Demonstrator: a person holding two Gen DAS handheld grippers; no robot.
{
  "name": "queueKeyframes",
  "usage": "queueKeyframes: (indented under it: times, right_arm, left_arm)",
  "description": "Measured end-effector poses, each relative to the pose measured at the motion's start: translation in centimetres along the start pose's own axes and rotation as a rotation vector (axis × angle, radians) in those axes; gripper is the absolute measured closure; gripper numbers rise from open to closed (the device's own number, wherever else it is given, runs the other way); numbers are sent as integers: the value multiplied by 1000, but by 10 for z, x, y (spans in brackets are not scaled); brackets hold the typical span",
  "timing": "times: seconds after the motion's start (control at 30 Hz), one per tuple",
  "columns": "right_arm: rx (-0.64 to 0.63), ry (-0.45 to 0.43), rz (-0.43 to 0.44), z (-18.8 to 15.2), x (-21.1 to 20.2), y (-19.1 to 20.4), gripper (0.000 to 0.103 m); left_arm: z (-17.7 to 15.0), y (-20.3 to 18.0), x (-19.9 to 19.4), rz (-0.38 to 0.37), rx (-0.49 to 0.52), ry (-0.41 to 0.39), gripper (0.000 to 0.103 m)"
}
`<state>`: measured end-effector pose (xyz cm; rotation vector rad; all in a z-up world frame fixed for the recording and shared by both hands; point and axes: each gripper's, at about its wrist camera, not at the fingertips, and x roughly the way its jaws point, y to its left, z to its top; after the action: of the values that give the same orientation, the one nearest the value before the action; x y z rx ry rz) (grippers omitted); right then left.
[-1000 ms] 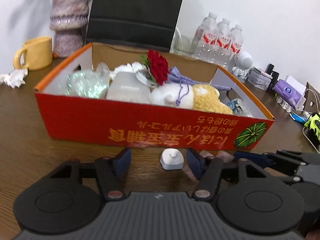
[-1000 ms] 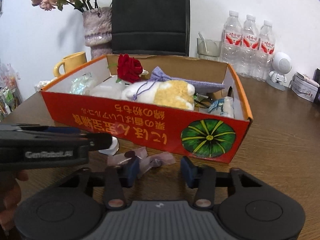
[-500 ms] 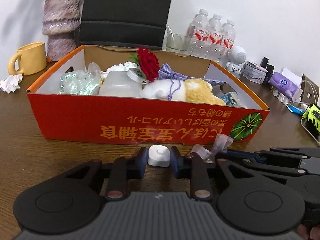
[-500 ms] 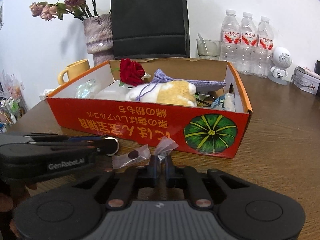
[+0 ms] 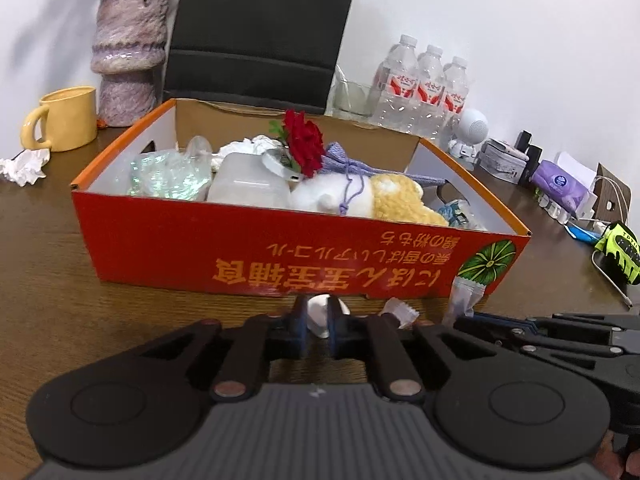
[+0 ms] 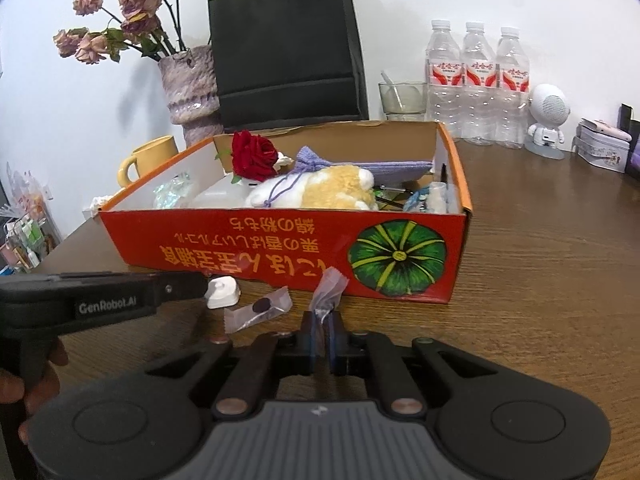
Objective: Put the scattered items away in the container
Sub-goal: 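Grasp the white round roll with the left gripper while the right grasps a clear wrapper, then carry the white roll and wrapper into the box and release both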
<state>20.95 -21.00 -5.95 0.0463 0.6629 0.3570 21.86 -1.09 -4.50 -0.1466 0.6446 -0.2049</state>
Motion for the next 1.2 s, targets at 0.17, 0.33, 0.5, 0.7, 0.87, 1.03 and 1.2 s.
queueKeyframes:
  times: [0.17,0.33,0.5,0.7,0.87,1.03,1.2]
  right_arm:
    - [31,1,-7,1,0,-7,98]
    - [36,5,5,1,1,-9,98]
    - [33,1,18,1,-2,-7,99]
    - [26,-2,21,-1,-5,-5,100]
    - [29,-36,39,-2,-16,-5,100]
    - [14,-132,106,11,-44,-1,100]
    - [8,-230,123,51,-59,-1,100]
  left_arm:
    - [2,-10,12,29,19,22,64]
    - [0,-18,19,89,58,28,75]
    - [-3,-9,11,52,31,26,76]
    - [-8,-7,-5,25,47,-5,76]
    - [-12,-4,-26,-16,42,-46,76]
    - [0,4,-57,-63,14,-132,76]
    - [47,13,-78,-68,28,-263,76]
